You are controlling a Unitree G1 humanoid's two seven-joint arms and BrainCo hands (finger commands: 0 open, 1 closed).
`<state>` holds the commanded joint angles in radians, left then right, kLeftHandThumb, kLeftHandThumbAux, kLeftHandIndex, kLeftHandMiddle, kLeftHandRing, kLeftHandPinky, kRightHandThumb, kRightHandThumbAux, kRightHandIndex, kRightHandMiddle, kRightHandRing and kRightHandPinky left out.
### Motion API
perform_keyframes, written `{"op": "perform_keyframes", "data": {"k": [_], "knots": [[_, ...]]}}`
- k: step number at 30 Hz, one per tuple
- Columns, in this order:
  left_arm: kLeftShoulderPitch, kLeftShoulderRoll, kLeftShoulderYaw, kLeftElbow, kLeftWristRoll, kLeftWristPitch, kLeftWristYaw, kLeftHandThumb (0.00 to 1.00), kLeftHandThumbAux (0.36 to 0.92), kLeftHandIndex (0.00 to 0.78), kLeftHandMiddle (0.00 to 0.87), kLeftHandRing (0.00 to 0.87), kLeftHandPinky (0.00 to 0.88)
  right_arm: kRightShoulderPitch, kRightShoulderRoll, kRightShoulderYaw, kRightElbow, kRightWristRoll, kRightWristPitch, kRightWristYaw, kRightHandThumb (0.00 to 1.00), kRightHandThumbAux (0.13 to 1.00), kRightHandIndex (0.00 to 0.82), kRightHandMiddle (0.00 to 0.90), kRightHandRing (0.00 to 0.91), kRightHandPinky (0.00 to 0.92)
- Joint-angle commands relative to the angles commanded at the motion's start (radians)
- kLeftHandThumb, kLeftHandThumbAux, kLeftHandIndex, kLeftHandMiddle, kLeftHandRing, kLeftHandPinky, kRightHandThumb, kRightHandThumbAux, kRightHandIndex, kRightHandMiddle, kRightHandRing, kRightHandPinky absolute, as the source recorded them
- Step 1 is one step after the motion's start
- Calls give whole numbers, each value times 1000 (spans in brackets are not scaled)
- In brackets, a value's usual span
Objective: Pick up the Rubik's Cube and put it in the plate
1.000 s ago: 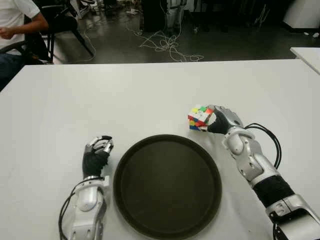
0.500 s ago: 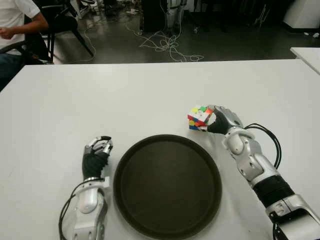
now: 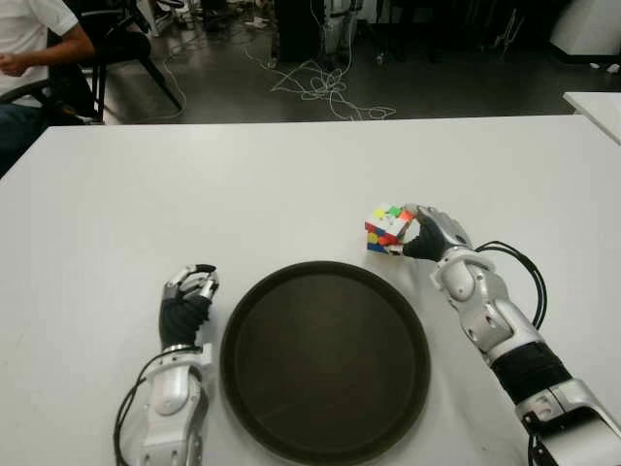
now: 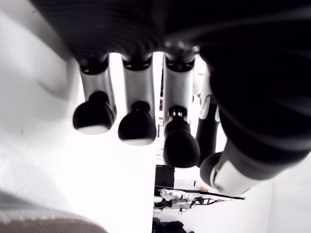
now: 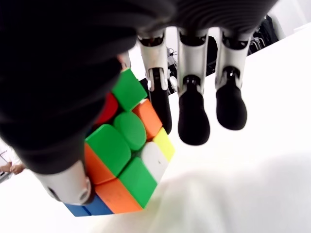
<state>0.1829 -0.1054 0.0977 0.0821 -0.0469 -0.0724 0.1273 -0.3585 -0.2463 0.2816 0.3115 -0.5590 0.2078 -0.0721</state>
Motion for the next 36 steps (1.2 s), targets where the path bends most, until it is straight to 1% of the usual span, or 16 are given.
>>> {"op": "perform_keyframes", "data": {"k": [4,7,8,10,13,18,22,26,31,36], "knots": [[-2,8,1,7,3,-6,-8,712,705,444,824,843,843,48,23,-47,-82,31,-30,-58,688,735,432,747,766,765],[-4,12,1,11,6,-8,-13,712,705,444,825,842,839,75,32,-67,-127,39,-48,-89,690,732,435,761,780,778],[-5,14,0,13,8,-8,-15,712,705,443,825,842,839,97,33,-81,-177,46,-58,-96,690,732,435,762,781,780],[-6,17,-1,14,10,-8,-20,711,705,443,827,841,839,124,41,-99,-240,59,-77,-107,692,730,437,776,794,789],[-7,19,0,14,9,-7,-28,711,705,443,830,842,840,140,57,-108,-273,72,-112,-127,694,727,438,792,808,803],[-7,21,2,13,8,-2,-36,710,705,443,829,841,838,178,84,-115,-335,94,-200,-164,697,724,440,811,828,822],[-8,24,2,5,15,15,-35,710,706,443,823,830,819,195,107,-116,-360,129,-281,-175,698,723,440,820,836,830],[-7,23,0,-4,26,32,-28,710,706,443,819,825,817,202,117,-123,-354,151,-328,-170,699,722,441,821,837,830],[-6,24,-2,-16,39,51,-25,709,706,443,816,823,815,208,129,-126,-348,153,-355,-169,699,723,440,817,832,825],[-4,25,-5,-33,46,82,-24,708,706,443,817,824,818,216,135,-125,-354,156,-362,-158,699,723,440,815,829,822]]}}
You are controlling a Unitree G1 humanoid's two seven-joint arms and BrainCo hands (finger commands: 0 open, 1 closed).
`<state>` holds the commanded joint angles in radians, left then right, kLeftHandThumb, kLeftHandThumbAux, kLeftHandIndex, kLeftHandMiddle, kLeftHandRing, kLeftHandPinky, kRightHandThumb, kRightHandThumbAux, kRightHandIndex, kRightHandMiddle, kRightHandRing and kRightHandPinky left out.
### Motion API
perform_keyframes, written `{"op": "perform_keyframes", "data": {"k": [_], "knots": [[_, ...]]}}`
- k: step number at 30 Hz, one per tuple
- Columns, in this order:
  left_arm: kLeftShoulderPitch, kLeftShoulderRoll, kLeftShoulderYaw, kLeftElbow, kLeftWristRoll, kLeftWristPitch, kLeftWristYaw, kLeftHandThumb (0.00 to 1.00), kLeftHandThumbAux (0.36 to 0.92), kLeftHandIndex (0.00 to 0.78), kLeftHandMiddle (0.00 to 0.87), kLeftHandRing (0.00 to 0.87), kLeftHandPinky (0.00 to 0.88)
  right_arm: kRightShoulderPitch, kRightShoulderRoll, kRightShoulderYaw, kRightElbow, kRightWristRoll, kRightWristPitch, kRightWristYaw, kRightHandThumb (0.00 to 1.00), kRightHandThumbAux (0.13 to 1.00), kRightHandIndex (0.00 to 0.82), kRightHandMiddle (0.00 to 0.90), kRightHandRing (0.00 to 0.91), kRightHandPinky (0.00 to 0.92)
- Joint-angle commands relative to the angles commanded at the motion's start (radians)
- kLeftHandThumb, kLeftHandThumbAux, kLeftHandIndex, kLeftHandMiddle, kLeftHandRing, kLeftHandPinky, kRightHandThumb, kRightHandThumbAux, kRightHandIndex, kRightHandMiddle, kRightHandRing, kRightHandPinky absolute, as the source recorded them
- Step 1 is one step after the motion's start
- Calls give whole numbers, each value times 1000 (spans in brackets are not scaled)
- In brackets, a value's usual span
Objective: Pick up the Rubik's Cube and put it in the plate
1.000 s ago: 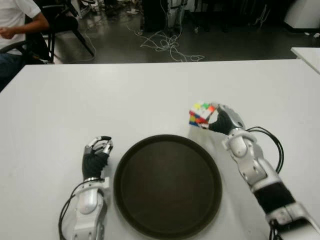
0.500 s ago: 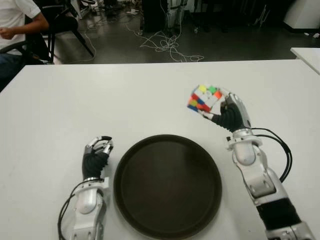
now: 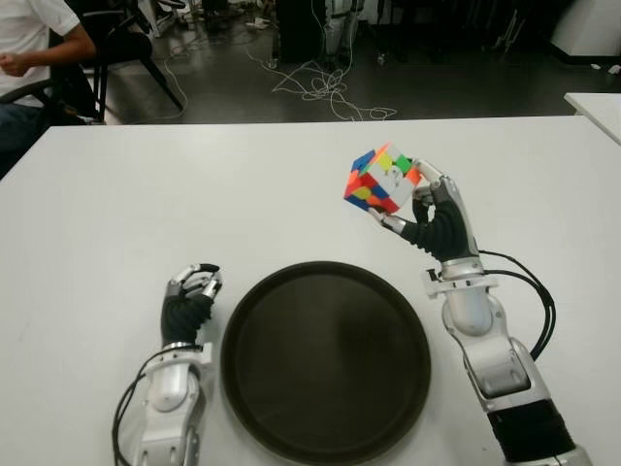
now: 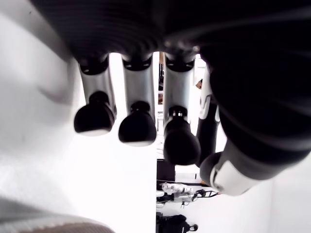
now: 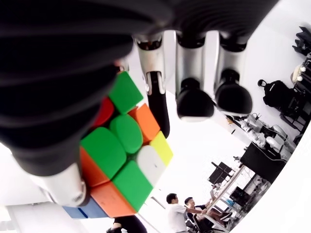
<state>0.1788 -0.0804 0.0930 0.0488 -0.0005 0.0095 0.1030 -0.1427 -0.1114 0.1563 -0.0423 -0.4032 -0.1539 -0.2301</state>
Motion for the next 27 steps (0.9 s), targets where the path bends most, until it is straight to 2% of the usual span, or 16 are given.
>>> {"op": "perform_keyframes", "data": {"k": [11,16,22,27], "knots": [[1,-6,0,-19,9,33,10,709,705,443,828,833,835,10,6,7,-8,-11,13,26,698,723,440,811,829,824],[0,-9,3,-13,0,20,10,710,705,443,825,833,830,25,-21,32,-35,-4,34,114,697,723,440,814,831,826],[-1,-16,8,-14,-15,21,9,711,704,444,824,832,832,36,-82,95,-123,-50,133,286,693,725,440,815,829,819],[-1,-20,7,-17,-18,22,15,711,704,443,827,835,837,37,-113,110,-163,-71,181,361,692,726,439,809,822,810]]}}
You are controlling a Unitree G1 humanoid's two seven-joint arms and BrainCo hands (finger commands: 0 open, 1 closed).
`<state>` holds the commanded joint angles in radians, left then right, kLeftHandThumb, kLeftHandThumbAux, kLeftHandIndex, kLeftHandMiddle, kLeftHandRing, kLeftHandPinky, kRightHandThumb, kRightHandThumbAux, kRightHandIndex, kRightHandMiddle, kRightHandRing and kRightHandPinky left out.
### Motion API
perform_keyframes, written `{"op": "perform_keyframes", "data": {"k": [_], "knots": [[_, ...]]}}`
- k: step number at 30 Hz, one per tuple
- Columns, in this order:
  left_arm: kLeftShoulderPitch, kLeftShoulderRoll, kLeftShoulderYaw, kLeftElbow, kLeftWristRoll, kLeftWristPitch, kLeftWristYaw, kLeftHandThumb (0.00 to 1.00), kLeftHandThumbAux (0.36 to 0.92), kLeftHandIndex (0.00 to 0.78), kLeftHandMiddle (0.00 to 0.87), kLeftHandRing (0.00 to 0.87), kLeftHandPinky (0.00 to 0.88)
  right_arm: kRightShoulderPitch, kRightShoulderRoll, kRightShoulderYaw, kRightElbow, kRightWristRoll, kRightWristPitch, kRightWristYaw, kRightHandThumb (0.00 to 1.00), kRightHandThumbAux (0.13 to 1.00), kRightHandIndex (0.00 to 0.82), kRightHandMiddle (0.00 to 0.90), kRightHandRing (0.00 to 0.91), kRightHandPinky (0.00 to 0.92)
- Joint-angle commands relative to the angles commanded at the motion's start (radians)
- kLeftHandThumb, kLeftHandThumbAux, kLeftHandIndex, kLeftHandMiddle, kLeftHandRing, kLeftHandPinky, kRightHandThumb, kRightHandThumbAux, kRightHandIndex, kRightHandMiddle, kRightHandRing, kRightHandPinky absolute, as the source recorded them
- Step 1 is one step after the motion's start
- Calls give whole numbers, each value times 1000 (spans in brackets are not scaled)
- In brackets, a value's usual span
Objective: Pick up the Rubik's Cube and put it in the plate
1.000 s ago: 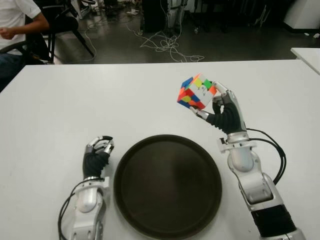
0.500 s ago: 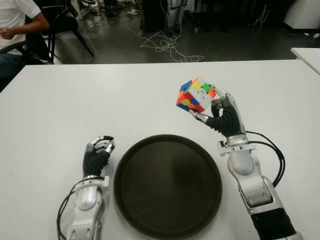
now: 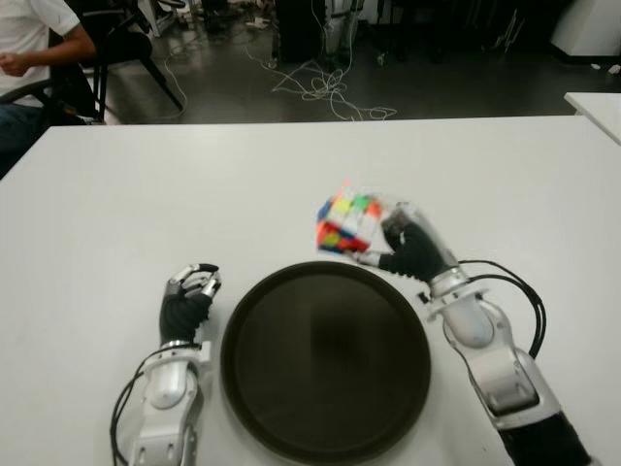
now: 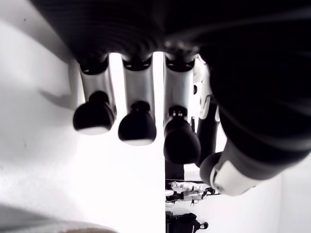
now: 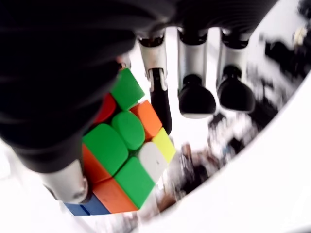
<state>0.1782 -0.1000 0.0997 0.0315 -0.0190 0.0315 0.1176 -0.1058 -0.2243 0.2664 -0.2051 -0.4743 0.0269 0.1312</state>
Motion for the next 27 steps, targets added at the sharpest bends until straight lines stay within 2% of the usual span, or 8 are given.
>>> {"op": "perform_keyframes", "data": {"k": [3,5,9,15,27], "knots": [[2,-1,-2,1,5,-6,7,712,704,444,829,838,839,-23,-80,44,-27,-36,22,132,692,728,439,821,833,823],[1,0,-3,5,9,-11,12,712,704,444,831,841,840,-34,-108,59,-35,-44,28,189,692,729,438,832,841,828],[1,1,-5,8,10,-13,16,712,704,444,831,842,841,-38,-120,64,-45,-45,38,227,692,729,438,835,841,821],[1,-1,-3,5,1,-10,14,712,704,443,825,839,838,-43,-158,81,-63,-55,27,291,696,727,438,807,810,790],[3,-5,-2,6,-8,-27,7,712,704,443,827,841,842,-61,-188,92,-40,-44,-85,301,706,725,430,715,741,732]]}}
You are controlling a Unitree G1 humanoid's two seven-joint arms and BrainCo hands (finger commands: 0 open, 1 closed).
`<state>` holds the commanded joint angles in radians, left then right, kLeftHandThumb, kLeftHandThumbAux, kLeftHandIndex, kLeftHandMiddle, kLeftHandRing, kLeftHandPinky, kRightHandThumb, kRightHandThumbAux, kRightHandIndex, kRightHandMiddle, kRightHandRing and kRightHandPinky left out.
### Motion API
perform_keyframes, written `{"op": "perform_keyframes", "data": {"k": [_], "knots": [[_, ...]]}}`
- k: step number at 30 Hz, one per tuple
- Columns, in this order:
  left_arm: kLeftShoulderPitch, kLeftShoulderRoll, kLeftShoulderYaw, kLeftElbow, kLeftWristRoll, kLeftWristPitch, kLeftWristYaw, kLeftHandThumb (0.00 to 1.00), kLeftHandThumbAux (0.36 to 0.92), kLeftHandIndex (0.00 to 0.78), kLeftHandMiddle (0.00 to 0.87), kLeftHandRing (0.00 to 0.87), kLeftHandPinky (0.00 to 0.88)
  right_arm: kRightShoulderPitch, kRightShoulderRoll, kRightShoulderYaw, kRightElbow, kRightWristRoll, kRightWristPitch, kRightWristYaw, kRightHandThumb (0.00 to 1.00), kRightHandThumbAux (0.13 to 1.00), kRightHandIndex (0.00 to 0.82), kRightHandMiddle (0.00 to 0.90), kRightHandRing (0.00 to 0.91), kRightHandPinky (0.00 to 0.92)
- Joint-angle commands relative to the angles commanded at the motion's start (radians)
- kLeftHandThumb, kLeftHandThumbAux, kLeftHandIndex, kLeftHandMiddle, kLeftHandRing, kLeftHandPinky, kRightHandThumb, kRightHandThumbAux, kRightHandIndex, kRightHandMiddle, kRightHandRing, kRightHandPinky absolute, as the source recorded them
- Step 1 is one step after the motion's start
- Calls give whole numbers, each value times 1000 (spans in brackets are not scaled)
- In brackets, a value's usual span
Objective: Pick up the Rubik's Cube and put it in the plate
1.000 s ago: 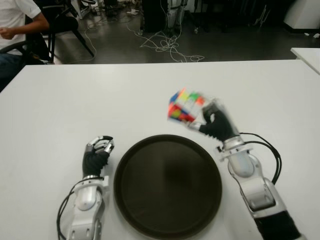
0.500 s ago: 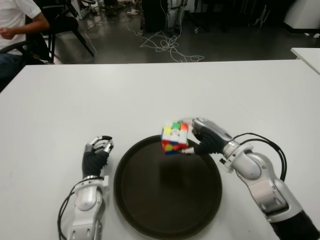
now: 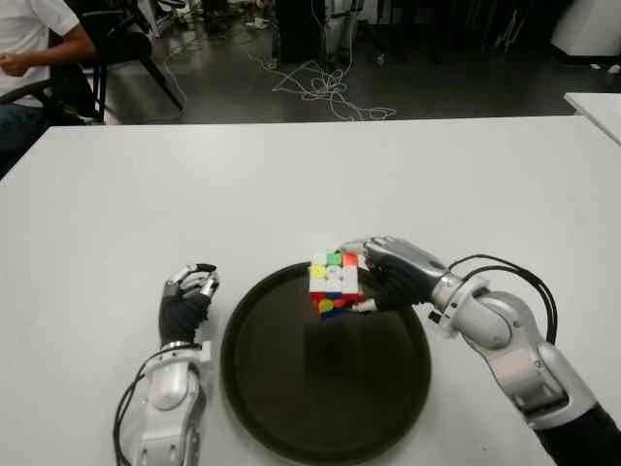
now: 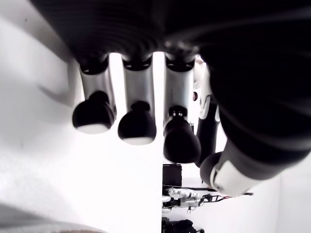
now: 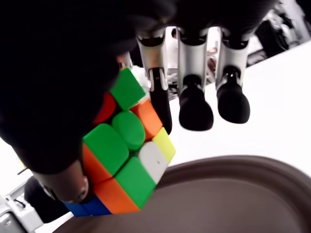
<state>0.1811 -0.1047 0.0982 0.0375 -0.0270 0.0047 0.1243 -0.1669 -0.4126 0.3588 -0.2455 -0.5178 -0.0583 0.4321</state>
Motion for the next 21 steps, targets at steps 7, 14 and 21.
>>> {"op": "perform_keyframes", "data": {"k": [7,14,21], "knots": [[0,-5,3,1,-1,-5,4,713,704,444,818,839,840,-22,-32,3,29,28,-83,35,837,679,444,589,722,760],[1,3,2,19,0,-34,-9,713,704,444,819,838,837,-29,-40,-2,41,34,-130,33,851,673,450,518,753,766],[1,8,-1,24,7,-37,-16,711,705,444,817,829,824,-35,-35,-9,46,53,-145,37,927,664,496,433,560,604]]}}
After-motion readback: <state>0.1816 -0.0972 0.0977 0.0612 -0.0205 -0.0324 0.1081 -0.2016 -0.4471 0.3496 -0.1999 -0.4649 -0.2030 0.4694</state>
